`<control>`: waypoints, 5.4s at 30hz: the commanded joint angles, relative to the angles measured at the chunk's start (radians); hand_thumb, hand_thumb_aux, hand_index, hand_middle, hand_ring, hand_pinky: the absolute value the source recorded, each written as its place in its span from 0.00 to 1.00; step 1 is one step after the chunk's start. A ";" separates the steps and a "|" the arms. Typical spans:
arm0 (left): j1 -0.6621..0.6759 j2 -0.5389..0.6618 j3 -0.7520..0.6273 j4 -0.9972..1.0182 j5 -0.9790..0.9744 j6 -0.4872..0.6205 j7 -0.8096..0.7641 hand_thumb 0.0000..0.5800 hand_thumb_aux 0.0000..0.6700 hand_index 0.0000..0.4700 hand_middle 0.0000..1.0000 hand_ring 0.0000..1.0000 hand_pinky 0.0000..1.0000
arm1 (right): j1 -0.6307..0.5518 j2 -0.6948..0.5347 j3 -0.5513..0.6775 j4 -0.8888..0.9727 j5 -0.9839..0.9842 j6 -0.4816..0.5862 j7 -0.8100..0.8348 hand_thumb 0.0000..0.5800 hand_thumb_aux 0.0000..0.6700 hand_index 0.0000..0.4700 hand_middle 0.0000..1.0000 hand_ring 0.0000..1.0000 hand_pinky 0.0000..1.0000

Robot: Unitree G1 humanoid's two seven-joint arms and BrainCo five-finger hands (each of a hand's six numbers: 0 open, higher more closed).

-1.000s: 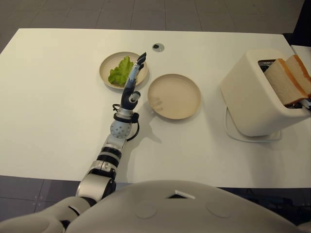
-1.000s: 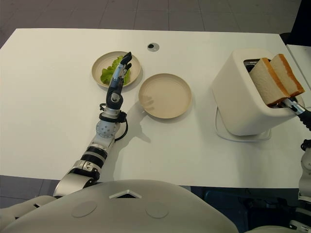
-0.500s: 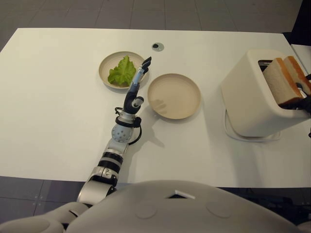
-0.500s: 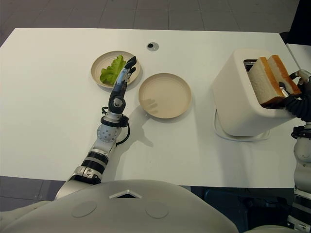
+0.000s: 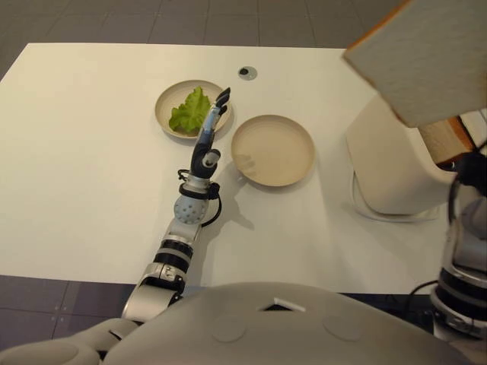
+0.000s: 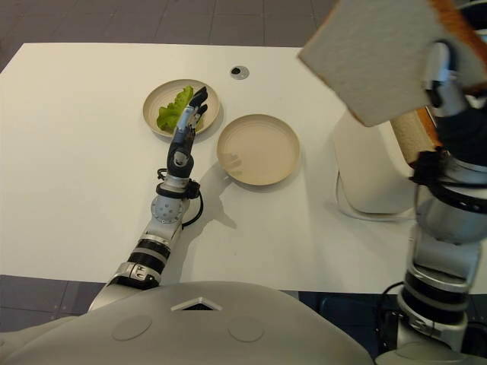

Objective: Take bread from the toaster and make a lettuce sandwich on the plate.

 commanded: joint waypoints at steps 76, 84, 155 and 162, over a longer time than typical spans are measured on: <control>-0.345 0.499 -0.229 0.081 0.518 0.459 0.330 1.00 1.00 1.00 0.00 0.00 0.00 | -0.019 -0.054 0.243 0.217 -0.696 -0.059 0.177 0.00 0.00 0.00 0.00 0.00 0.00; -0.059 0.504 -0.272 -0.204 0.506 0.509 0.106 1.00 1.00 1.00 0.00 0.00 0.00 | 0.086 -0.089 0.063 0.129 -0.611 -0.054 0.189 0.00 0.00 0.00 0.00 0.00 0.00; 0.085 0.448 -0.009 -0.436 0.446 0.515 0.174 0.00 0.00 0.00 0.00 0.00 0.00 | -0.036 0.019 -0.141 0.023 0.142 0.214 0.199 1.00 1.00 1.00 1.00 1.00 1.00; 0.029 0.430 -0.028 -0.373 0.451 0.486 0.180 0.00 0.00 0.00 0.00 0.00 0.00 | -0.044 0.172 0.170 0.255 0.046 0.242 0.220 1.00 1.00 1.00 1.00 1.00 1.00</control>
